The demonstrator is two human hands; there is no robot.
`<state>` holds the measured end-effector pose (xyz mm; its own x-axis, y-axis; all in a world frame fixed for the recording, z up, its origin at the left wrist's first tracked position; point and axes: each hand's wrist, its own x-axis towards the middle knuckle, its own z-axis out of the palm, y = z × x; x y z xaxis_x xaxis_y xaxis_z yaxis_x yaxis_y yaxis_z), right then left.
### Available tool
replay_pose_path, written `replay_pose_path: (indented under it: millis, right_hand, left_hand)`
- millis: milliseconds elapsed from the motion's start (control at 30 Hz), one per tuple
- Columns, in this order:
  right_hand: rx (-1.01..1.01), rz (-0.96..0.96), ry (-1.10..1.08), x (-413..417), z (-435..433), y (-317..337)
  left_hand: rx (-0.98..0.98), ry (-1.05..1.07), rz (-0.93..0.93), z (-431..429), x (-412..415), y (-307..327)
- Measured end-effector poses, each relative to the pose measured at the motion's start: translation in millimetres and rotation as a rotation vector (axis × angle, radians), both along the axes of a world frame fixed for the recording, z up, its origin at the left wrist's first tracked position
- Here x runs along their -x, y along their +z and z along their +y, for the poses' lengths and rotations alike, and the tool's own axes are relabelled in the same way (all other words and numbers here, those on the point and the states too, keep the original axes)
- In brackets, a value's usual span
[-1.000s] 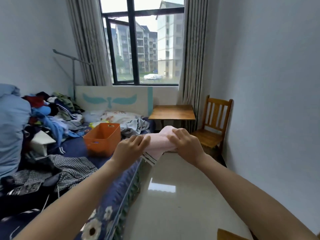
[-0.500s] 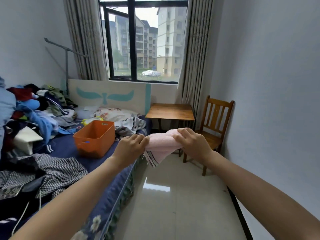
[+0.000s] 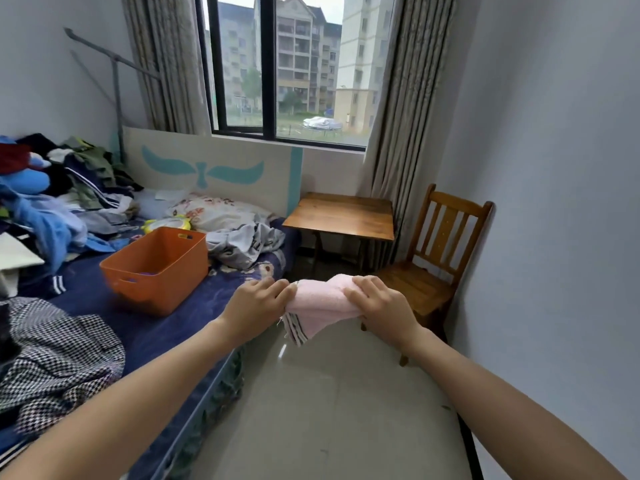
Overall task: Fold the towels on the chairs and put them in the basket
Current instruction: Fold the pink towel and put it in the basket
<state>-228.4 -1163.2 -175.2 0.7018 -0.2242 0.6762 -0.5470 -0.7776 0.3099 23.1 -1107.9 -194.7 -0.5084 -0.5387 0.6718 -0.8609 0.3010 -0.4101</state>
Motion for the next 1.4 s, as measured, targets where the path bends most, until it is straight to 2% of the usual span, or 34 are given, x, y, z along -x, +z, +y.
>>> replay_pose_path:
  millis: [100,400,633,800,933,1067,1267,1400]
  right_hand:
    - [-0.048,-0.014,0.003,2.4,-39.5,-21.6]
    - [-0.156,0.010,0.018,2.4,-187.8,-62.9]
    - [-0.213,0.047,-0.040,19.8,-300.7,-71.1]
    - [-0.254,0.070,-0.029,19.8,-367.2,-91.2]
    - [-0.260,0.107,0.065,4.6,-423.4,-106.6]
    - [-0.250,0.139,0.196,-34.4,-487.0,-110.0]
    - [-0.264,0.212,0.436,-106.6,-573.4,-96.8]
    - [-0.299,0.289,0.630,-167.7,-596.3,-101.1]
  left_hand:
    - [-0.070,-0.008,0.022,-34.5,3.1,-14.1]
    - [-0.222,-0.069,0.314,-168.8,15.8,-63.2]
    - [-0.362,-0.190,0.270,-289.5,41.5,-81.0]
    - [-0.447,-0.200,0.269,-353.0,36.5,-95.5]
    - [-0.488,-0.094,0.235,-390.3,25.1,-111.7]
    - [-0.449,0.047,0.231,-430.1,0.5,-112.4]
    - [-0.307,0.296,0.371,-460.8,-29.0,-103.8]
    - [-0.312,0.520,0.426,-450.5,-50.3,-107.8]
